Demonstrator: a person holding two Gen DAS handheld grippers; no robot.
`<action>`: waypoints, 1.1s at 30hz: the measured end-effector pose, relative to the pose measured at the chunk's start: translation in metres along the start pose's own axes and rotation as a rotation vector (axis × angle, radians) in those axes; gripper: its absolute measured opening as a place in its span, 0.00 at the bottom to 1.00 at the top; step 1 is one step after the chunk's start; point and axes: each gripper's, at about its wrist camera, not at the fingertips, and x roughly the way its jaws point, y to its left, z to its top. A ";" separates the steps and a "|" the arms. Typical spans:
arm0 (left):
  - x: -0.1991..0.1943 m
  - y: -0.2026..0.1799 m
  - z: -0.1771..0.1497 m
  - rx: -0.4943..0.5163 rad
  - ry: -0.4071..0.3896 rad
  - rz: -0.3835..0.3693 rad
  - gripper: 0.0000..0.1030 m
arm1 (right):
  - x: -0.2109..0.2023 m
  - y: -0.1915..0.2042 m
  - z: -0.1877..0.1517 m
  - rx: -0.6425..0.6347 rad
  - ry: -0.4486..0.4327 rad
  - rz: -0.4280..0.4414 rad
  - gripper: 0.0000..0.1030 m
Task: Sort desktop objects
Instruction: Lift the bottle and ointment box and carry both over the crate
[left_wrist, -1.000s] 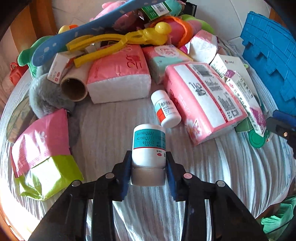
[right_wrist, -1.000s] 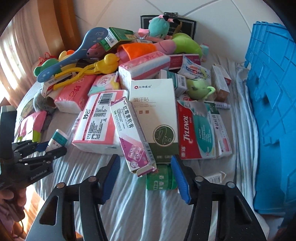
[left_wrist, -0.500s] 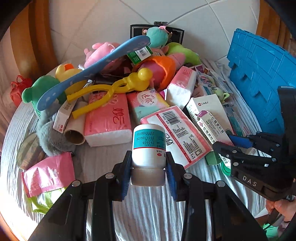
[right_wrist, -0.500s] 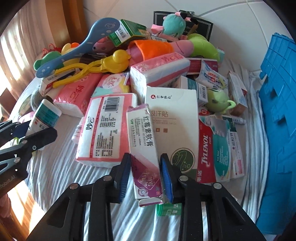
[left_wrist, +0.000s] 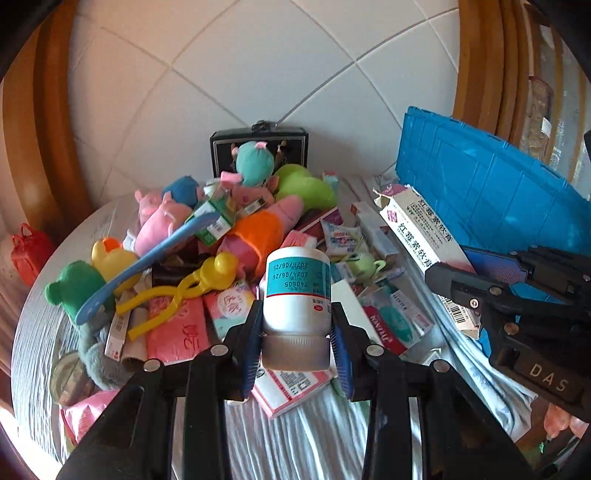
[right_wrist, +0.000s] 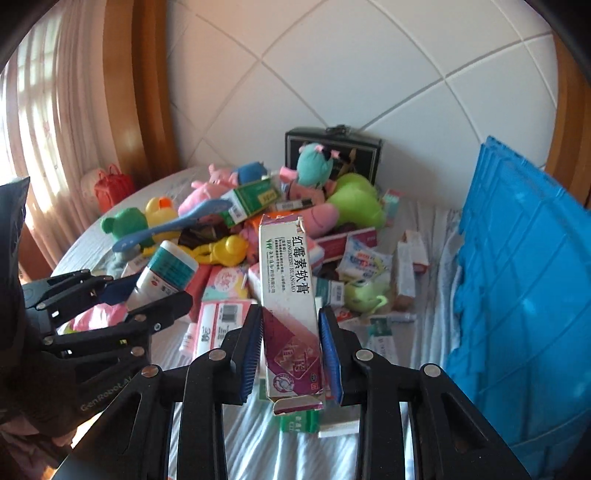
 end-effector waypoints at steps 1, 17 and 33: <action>-0.004 -0.006 0.007 0.010 -0.013 -0.011 0.32 | -0.010 -0.005 0.006 0.006 -0.021 -0.005 0.29; -0.054 -0.136 0.110 0.158 -0.197 -0.175 0.32 | -0.155 -0.142 0.050 0.166 -0.268 -0.297 0.29; 0.013 -0.360 0.218 0.344 0.078 -0.354 0.32 | -0.172 -0.381 0.048 0.303 0.025 -0.418 0.29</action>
